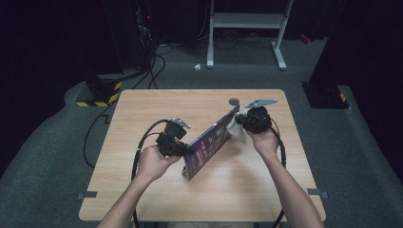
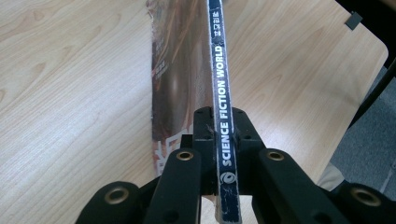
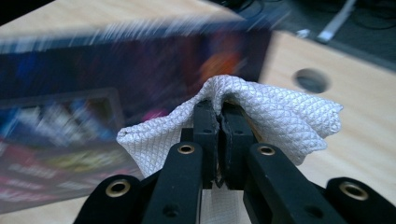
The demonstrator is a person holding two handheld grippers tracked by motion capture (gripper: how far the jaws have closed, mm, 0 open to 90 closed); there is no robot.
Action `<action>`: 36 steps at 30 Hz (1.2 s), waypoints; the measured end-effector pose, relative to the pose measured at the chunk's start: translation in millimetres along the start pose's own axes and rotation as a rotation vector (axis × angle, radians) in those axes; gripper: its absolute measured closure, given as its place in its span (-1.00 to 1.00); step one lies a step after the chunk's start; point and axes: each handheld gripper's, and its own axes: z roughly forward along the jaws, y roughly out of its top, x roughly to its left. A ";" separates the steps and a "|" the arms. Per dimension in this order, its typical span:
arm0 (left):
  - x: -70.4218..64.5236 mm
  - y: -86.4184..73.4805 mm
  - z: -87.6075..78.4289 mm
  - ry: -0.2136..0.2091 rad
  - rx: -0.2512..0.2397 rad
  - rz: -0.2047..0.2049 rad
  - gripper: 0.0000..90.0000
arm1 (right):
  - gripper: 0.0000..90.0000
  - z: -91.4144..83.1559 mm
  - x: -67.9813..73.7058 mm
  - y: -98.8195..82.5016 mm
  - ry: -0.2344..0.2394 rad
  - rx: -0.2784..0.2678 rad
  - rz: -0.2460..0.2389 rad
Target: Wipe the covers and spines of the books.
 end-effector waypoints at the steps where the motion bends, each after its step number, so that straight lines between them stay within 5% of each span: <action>1: 0.9 -0.4 -0.2 0.002 0.003 0.003 0.86 | 0.91 3.5 3.6 -3.0 0.012 0.004 -0.006; 8: 5.8 -2.4 -1.0 0.015 -0.017 -0.012 0.86 | 0.91 27.4 42.2 -30.8 0.119 0.047 -0.083; 11: 4.3 -2.8 -0.5 0.026 -0.026 -0.008 0.86 | 0.91 28.1 44.9 -35.1 0.136 0.048 -0.084; 25: 0.9 -1.0 3.5 0.081 -0.055 0.037 0.86 | 0.91 20.7 11.7 -59.7 0.053 0.111 -0.040; 36: -1.0 -3.7 5.7 0.108 -0.097 0.045 0.85 | 0.83 20.0 3.2 -83.9 0.022 0.237 -0.077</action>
